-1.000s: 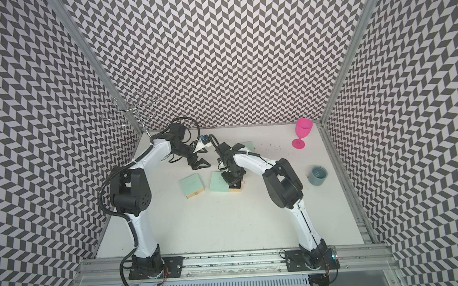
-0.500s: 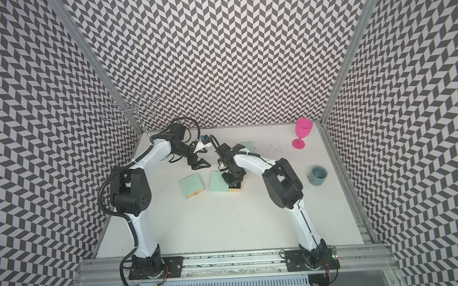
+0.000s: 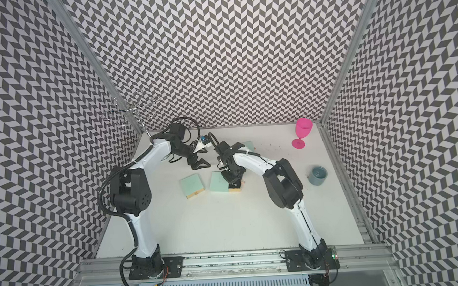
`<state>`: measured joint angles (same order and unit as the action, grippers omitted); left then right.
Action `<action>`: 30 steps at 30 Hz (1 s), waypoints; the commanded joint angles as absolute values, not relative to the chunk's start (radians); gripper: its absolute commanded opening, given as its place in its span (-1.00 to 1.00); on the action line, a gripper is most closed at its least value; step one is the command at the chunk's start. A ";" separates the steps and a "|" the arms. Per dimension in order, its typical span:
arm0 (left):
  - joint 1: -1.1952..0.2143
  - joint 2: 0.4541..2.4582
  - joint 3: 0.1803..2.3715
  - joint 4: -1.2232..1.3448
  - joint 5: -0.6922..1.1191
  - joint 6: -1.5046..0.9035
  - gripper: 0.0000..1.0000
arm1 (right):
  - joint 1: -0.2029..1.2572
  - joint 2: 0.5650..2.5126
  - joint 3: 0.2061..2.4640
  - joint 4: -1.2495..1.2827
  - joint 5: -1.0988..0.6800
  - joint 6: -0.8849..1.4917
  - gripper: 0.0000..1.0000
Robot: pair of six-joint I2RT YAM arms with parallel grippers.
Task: Place the earrings into the drawer-style jewelry box
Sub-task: Insert the earring into the inner lining.
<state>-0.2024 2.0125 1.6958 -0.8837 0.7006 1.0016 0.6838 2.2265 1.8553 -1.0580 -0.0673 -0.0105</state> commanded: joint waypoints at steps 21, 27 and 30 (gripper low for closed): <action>-0.211 2.004 1.663 -0.878 0.703 1.022 0.93 | 0.690 2.214 1.846 -1.033 -0.096 0.002 -0.82; -0.207 2.008 1.666 -0.876 0.704 1.022 0.93 | 0.692 2.210 1.788 -1.012 -0.099 0.001 -0.82; -0.205 2.011 1.668 -0.876 0.704 1.022 0.93 | 0.692 2.210 1.786 -1.012 -0.092 -0.002 -0.82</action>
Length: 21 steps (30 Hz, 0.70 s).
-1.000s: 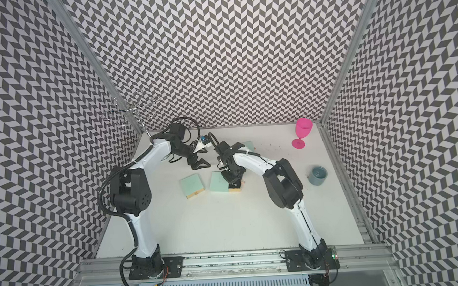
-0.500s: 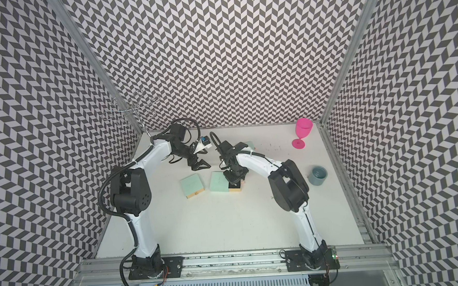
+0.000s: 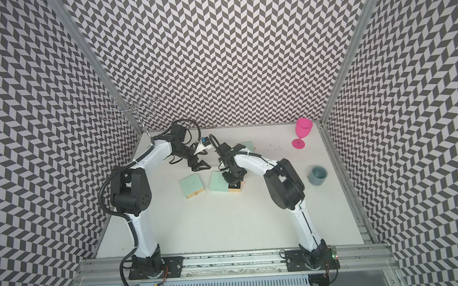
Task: Place the earrings into the drawer-style jewelry box
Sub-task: Insert the earring into the inner lining.
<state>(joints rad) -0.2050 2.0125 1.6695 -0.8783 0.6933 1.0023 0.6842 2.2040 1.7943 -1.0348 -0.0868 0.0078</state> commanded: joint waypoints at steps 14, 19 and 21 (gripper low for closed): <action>-0.200 2.019 1.672 -0.879 0.708 1.022 0.93 | 0.699 2.223 1.828 -1.029 -0.116 -0.028 -0.82; -0.199 2.019 1.672 -0.878 0.709 1.022 0.93 | 0.706 2.223 1.833 -1.031 -0.087 -0.028 -0.81; -0.199 2.020 1.675 -0.878 0.706 1.023 0.93 | 0.705 2.209 1.834 -1.025 -0.062 -0.019 -0.81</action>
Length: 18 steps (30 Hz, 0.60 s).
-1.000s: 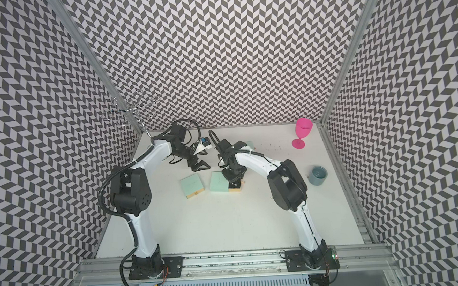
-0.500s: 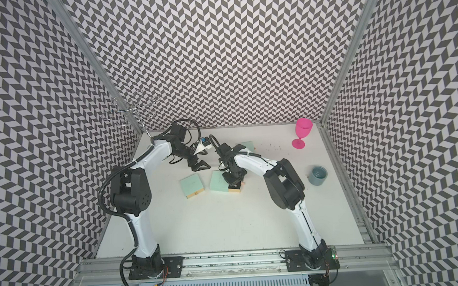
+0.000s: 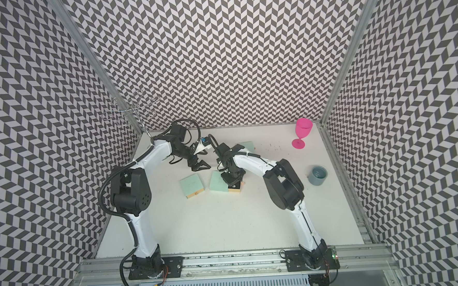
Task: Place the earrings into the drawer-style jewelry box
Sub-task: Insert the earring into the inner lining.
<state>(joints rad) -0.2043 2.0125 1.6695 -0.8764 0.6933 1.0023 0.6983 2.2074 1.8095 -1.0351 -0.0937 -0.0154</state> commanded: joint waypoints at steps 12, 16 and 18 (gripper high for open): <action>-0.198 2.024 1.683 -0.885 0.710 1.028 0.93 | 0.700 2.167 1.845 -1.054 -0.005 0.018 -0.80; -0.199 2.022 1.684 -0.886 0.709 1.028 0.93 | 0.701 2.164 1.845 -1.051 -0.070 0.012 -0.80; -0.201 2.023 1.684 -0.887 0.708 1.028 0.93 | 0.704 2.171 1.845 -1.053 -0.093 0.009 -0.80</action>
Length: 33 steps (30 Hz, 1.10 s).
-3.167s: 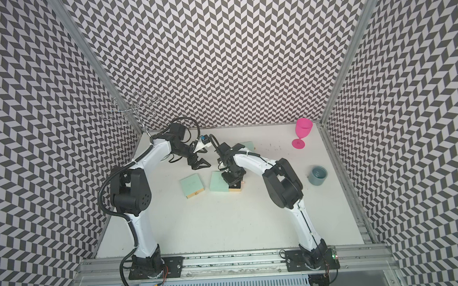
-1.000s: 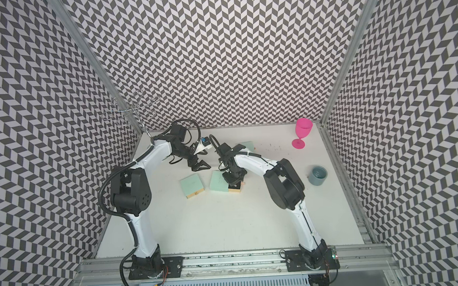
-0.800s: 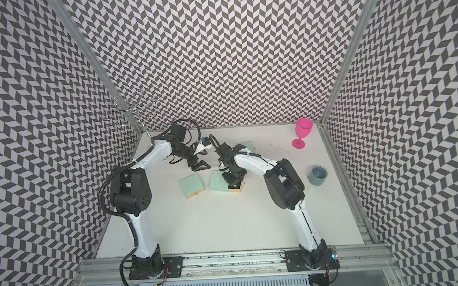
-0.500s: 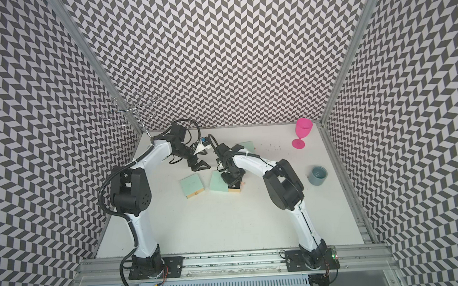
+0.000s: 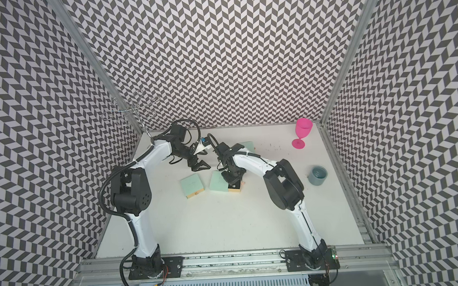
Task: Place the earrings into the drawer-style jewelry box
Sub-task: Insert the earring into the inner lining.
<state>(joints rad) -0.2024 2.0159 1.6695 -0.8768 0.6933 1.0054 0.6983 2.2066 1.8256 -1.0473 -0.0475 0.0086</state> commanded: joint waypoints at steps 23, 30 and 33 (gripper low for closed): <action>-0.199 2.024 1.683 -0.889 0.704 1.033 0.93 | 0.718 2.210 1.825 -1.070 -0.074 0.011 -0.80; -0.197 2.026 1.699 -0.889 0.708 1.032 0.93 | 0.716 2.186 1.887 -1.088 -0.022 0.020 -0.79; -0.197 2.025 1.704 -0.889 0.709 1.032 0.93 | 0.718 2.167 1.898 -1.135 -0.034 0.027 -0.79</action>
<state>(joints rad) -0.2024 2.0159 1.6707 -0.8772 0.6933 1.0130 0.7105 2.2063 1.8656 -1.0924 -0.0486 0.0143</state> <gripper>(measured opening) 0.965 0.106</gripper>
